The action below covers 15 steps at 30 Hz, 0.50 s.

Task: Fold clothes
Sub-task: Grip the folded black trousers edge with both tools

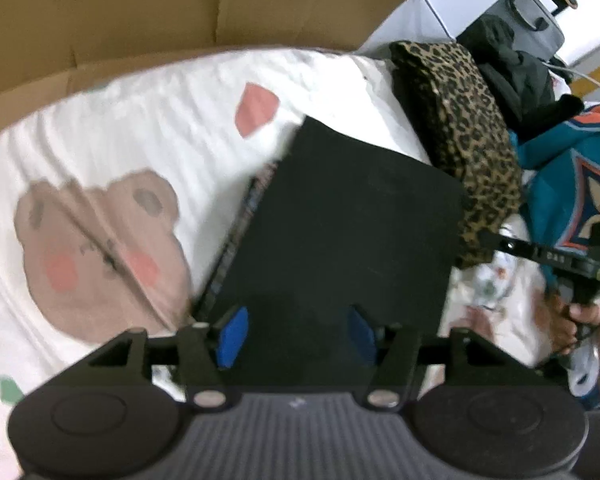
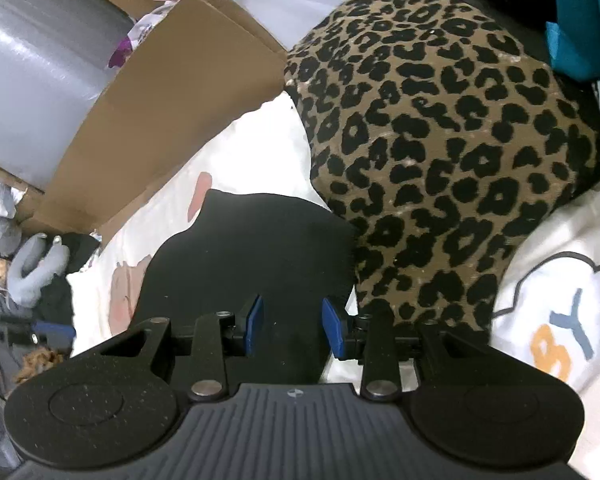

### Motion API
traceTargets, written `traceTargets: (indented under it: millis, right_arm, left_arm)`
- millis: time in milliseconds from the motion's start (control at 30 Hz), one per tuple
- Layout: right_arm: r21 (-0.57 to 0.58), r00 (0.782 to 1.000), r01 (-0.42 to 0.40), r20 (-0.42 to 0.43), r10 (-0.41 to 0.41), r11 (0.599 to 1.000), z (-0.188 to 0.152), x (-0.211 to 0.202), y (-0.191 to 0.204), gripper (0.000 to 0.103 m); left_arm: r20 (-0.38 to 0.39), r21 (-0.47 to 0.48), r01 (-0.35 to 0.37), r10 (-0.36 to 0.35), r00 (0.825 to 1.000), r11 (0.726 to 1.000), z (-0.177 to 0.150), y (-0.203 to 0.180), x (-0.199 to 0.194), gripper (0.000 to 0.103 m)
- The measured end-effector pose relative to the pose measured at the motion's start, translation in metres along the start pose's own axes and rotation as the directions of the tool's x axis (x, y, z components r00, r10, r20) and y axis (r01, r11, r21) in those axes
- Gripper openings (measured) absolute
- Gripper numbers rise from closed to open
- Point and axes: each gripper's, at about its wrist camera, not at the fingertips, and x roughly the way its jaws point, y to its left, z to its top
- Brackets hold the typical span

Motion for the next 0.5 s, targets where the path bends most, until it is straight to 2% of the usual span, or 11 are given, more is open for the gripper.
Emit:
traceTargets:
  millis: [133,267,400,500]
  right_arm:
    - [0.01,1.0,0.019,0.017,-0.019,1.0,-0.012,0.014,0.001,0.038]
    - [-0.01,0.999,0.042,0.014,-0.042,0.999,-0.019,0.02,0.005,0.038]
    - [-0.013,0.995,0.098,0.003,-0.098,0.995,-0.023,0.024,0.004,0.038]
    - [-0.004,0.996,0.09,-0.016,-0.09,0.996,-0.03,0.025,0.002,0.038]
  left_arm:
    - [0.009,0.07,-0.004,0.003,1.0,0.998,0.007,0.014,0.023,0.063]
    - [0.027,0.089,0.057,-0.06,0.998,0.994,0.013,0.025,0.046,0.065]
    - [0.069,0.089,0.107,-0.113,0.991,0.99,0.022,0.037,0.063,0.069]
    - [0.076,0.117,0.153,-0.163,0.984,0.981,0.03,0.042,0.076,0.072]
